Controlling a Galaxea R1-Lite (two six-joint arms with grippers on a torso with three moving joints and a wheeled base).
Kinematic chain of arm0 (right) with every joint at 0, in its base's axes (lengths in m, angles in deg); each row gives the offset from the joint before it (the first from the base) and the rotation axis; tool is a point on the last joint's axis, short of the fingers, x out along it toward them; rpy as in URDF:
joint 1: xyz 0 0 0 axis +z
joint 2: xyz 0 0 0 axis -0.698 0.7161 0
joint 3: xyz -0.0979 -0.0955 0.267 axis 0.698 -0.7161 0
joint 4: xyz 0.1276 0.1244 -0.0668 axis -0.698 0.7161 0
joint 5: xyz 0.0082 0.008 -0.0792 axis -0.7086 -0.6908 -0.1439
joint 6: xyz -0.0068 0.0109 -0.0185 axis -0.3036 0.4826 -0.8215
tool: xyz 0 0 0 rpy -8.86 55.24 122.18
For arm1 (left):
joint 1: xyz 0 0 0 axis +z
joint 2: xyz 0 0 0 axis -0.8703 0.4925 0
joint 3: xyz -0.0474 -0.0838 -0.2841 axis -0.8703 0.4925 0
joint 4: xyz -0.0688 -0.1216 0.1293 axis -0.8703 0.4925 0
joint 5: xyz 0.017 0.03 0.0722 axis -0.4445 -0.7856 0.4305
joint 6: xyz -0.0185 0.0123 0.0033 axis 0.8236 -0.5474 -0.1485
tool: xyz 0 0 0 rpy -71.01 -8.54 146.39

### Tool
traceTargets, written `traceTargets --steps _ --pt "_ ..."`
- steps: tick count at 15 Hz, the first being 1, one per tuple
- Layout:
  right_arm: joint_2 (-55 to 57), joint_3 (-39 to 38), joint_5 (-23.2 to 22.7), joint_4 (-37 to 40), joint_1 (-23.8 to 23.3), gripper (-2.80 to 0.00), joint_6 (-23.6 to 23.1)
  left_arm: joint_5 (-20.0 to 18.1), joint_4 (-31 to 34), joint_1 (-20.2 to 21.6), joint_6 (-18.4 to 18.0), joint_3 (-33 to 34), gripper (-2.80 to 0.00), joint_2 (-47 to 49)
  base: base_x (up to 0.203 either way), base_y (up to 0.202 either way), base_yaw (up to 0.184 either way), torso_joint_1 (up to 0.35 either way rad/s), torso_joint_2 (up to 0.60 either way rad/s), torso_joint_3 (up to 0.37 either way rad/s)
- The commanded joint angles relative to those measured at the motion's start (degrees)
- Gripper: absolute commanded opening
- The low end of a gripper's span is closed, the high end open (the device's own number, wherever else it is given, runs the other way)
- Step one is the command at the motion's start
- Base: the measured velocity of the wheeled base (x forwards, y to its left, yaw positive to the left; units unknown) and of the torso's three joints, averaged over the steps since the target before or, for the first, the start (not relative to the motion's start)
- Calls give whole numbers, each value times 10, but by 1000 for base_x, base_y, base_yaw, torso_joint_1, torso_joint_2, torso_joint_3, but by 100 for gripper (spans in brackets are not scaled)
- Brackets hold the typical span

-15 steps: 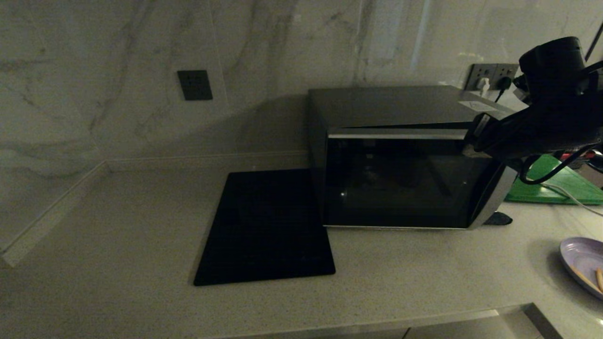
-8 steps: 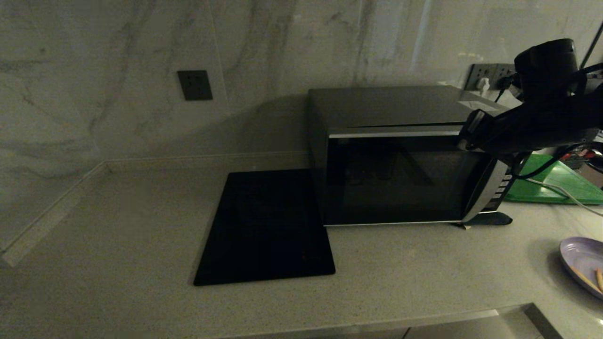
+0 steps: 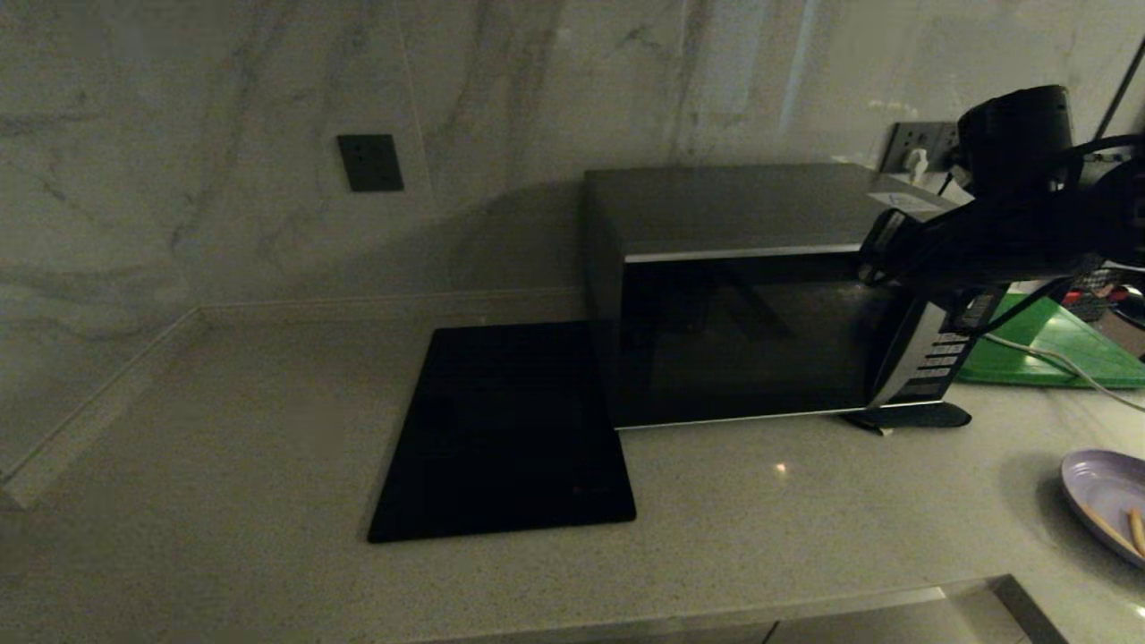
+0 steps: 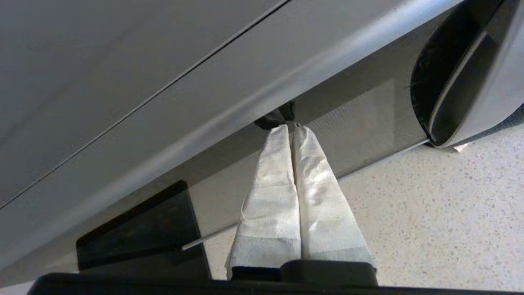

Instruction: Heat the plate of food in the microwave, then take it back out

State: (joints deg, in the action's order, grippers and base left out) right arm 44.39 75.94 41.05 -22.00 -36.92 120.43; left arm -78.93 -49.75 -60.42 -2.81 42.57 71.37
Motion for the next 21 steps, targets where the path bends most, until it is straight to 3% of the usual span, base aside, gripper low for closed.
traceTargets --steps 1,5,9,18,21 --pt "7 2 0 0 0 -280 2 1 0 0 0 0 -280 0 0 0 0 0 0 0" --pt "-20 -13 0 2 0 -280 2 1 0 0 0 0 -280 0 0 0 0 0 0 0" --pt "-125 -94 2 4 -8 -280 -38 1 0 0 0 0 -280 0 0 0 0 0 0 0" --pt "-561 -364 13 8 -82 -280 -196 0 0 0 0 0 -280 0 0 0 0 0 0 0" --pt "-688 -436 14 15 -89 -280 -227 0 0 0 0 0 -280 0 0 0 0 0 0 0"
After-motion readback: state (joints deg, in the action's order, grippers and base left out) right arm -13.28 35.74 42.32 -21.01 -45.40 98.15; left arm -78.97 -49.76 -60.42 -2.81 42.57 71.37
